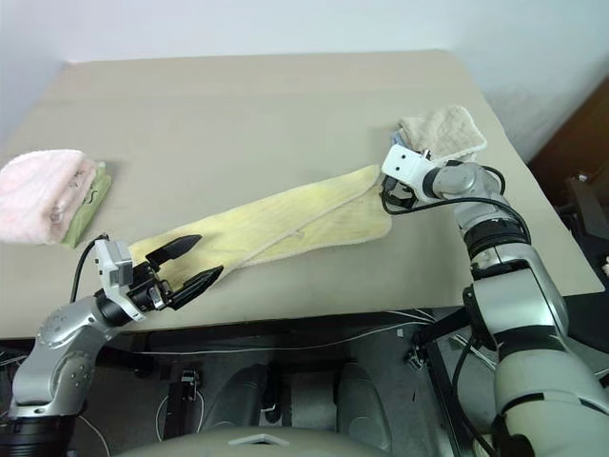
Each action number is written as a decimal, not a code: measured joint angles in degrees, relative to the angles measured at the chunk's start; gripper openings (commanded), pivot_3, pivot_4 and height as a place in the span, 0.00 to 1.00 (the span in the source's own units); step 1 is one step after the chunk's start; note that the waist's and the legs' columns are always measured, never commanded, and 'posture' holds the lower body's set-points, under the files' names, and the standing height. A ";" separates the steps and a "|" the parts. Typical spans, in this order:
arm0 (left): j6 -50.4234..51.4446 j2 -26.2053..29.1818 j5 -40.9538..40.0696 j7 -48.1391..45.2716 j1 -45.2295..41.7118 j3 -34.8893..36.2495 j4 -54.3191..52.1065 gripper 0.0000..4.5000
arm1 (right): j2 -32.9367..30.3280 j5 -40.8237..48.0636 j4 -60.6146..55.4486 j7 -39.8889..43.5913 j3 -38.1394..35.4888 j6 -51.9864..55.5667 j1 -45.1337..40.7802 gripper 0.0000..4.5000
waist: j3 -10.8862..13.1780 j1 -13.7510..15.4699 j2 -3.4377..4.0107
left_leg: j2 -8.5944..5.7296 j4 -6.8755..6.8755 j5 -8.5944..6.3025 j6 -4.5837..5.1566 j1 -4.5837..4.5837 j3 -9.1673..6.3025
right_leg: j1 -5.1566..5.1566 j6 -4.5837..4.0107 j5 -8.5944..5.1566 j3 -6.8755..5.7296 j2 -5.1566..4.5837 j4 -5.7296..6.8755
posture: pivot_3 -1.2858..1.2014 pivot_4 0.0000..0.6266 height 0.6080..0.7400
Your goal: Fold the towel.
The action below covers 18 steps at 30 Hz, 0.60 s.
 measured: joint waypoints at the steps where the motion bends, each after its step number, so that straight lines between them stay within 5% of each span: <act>1: -0.49 -0.11 0.19 -0.01 0.00 0.00 0.34 0.99 | 0.39 0.02 0.61 -0.23 -0.35 -0.25 -0.17 1.00 | 0.00 -0.29 0.00 | 0.00 0.00 0.00 0.00 0.00 0.00 | 0.00 0.00 0.00 0.00 0.00 0.01 | 0.52 0.24 1.00; 18: -5.83 -1.10 2.16 1.47 2.12 0.16 2.93 0.99 | 7.03 -2.07 6.85 -6.70 -1.37 -3.83 -4.37 1.00 | 0.01 -1.14 0.04 | 0.01 -0.01 -0.01 -0.02 0.03 -0.01 | -0.01 0.02 0.01 0.01 0.02 0.08 | 0.52 0.24 1.00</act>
